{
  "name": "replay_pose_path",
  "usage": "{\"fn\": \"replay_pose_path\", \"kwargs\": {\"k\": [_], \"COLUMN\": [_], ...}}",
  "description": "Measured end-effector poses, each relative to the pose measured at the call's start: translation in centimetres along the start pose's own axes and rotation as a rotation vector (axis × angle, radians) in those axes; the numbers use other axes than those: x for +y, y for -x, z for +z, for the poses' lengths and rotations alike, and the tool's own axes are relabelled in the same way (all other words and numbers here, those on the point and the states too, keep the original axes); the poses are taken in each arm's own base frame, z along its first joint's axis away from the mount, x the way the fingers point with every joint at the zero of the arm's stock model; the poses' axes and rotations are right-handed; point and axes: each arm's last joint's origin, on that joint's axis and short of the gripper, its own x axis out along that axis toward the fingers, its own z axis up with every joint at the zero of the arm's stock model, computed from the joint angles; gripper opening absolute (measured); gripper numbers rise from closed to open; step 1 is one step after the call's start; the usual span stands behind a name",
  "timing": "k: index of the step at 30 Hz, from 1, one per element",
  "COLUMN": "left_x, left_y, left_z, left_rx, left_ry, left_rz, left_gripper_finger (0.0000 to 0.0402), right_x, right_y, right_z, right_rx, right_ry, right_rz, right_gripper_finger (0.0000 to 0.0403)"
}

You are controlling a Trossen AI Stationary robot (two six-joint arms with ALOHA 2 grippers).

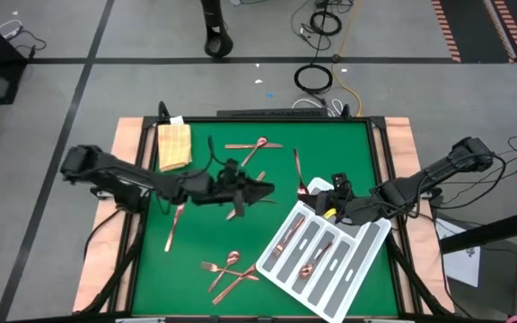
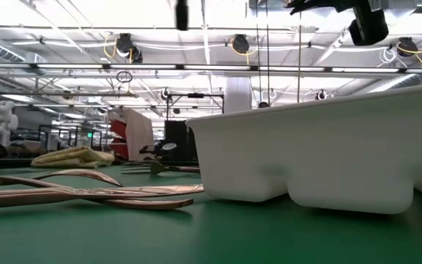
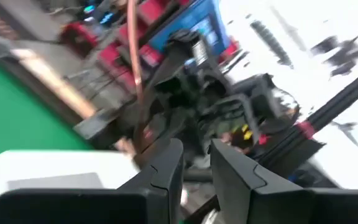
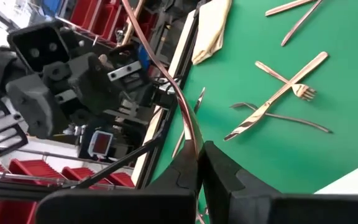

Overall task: Sort silverware
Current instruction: Put the bronze spoon into the silverware tray

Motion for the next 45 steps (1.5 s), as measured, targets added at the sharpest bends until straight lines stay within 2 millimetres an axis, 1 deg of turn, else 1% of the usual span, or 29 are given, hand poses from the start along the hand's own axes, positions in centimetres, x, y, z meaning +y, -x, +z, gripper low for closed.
{"fn": "replay_pose_path", "kwargs": {"k": [4, 11, 15, 18, 23, 27, 37, 45], "left_x": [1.5, 2.5, 2.3, 2.7, 3.0, 3.7, 3.9, 4.5], "left_y": [-1.2, -3.4, -4.5, -5.2, -6.1, -6.3, -6.3, -6.2], "left_z": [-1.4, -2.8, -2.6, -2.5, -1.8, -2.1, -2.0, -1.5], "left_rx": [0.031, 0.076, 0.053, 0.05, 0.038, 0.08, 0.124, 0.172], "left_ry": [-0.007, 0.035, 0.034, 0.011, 0.007, 0.002, 0.003, 0.007], "left_rz": [0.014, -0.014, -0.036, -0.027, -0.031, -0.011, -0.014, 0.014], "left_gripper_finger": [0.0086, 0.0086, 0.0086, 0.0086, 0.0086, 0.0086, 0.0086, 0.0086], "right_x": [0.0, 0.0, 0.0, 0.0, 0.0, 0.2, 0.3, 0.2], "right_y": [0.0, 0.0, 0.0, 0.0, 0.0, 0.0, 0.0, 0.0], "right_z": [0.0, 0.0, 0.0, 0.0, 0.0, -0.1, -0.1, 0.0], "right_rx": [0.002, 0.008, 0.011, 0.015, 0.017, 0.028, 0.03, 0.005], "right_ry": [0.013, 0.024, 0.025, 0.025, 0.029, 0.046, 0.052, 0.06], "right_rz": [0.0, 0.001, 0.001, 0.001, 0.003, 0.017, 0.027, 0.021], "right_gripper_finger": [0.0, 0.0, 0.0, 0.0, 0.0, 0.0, 0.0, 0.0]}}
